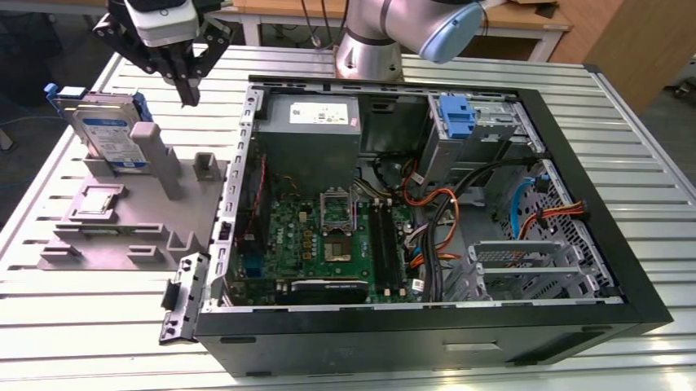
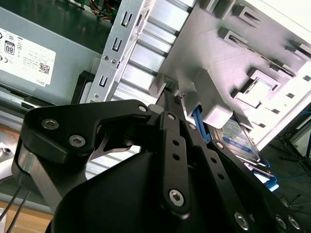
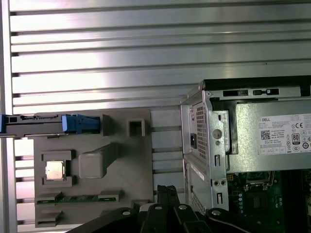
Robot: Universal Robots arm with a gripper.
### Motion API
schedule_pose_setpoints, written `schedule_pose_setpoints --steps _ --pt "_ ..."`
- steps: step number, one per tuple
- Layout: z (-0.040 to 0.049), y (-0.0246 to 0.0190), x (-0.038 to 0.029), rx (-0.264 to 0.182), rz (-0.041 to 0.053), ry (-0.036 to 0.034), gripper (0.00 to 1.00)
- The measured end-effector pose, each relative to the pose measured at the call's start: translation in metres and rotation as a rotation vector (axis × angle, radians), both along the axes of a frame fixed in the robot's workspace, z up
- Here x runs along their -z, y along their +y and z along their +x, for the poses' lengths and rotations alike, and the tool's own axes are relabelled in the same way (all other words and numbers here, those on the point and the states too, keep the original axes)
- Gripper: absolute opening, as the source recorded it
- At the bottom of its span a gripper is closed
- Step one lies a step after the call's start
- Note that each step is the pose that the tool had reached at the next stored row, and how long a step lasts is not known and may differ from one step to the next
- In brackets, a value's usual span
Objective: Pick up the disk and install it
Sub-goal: 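Reach for the disk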
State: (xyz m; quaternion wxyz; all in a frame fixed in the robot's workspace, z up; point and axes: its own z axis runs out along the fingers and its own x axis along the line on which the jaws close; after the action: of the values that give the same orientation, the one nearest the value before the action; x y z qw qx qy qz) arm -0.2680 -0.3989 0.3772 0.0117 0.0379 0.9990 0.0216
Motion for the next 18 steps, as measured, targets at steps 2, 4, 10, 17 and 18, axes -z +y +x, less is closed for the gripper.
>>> schedule_pose_setpoints --steps 2,4,10,17,18 --pt "0.0 0.0 0.0002 0.0 0.0001 -0.0001 0.1" --pt "0.0 0.0002 0.0003 0.0 0.0002 -0.0002 0.1" --pt "-0.0001 0.0017 0.0004 0.0 0.0002 -0.0001 0.1" --pt "-0.003 0.0025 0.0007 0.0 0.0001 -0.0001 0.1" --pt "-0.0035 0.0026 0.0008 0.0 0.0001 -0.0001 0.1"
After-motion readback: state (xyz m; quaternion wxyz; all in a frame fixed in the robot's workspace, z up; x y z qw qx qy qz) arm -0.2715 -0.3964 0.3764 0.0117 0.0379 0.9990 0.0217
